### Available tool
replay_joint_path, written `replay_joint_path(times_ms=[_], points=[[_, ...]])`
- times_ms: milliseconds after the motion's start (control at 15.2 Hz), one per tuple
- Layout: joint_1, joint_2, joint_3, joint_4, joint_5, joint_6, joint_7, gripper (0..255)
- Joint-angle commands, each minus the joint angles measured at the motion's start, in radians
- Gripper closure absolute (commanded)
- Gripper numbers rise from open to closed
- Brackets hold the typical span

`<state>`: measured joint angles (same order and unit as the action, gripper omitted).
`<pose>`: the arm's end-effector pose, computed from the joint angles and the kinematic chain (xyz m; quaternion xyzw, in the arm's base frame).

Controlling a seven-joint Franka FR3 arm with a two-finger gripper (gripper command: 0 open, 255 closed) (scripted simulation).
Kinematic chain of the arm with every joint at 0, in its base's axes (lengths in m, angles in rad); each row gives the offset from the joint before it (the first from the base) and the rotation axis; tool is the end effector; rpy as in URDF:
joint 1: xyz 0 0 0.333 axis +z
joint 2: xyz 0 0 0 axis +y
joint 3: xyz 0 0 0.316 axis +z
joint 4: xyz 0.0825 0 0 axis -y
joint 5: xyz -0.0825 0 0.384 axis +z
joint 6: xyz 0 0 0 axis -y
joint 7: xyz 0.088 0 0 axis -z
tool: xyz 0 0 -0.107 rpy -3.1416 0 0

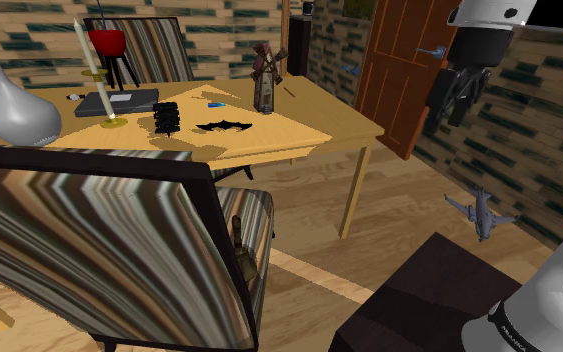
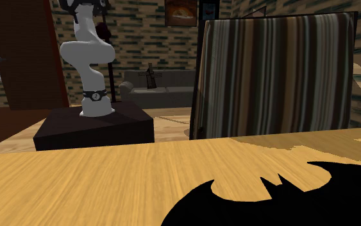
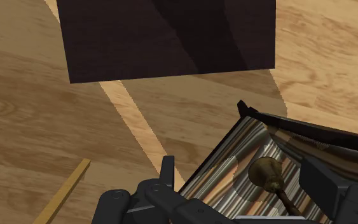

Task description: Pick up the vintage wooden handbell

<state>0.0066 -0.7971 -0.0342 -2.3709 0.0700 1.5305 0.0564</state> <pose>0.2992 -0.0036 0.5838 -0.9980 0.0359 0.0227 0.0468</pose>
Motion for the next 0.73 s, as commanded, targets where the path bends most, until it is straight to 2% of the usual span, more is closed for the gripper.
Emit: replay_joint_path(times_ms=[0,660], points=[[0.0,0.0,0.0,0.0,0.0,0.0,0.0,0],[0.033,0.205,0.153,-0.08,0.083,0.328,0.17,0]])
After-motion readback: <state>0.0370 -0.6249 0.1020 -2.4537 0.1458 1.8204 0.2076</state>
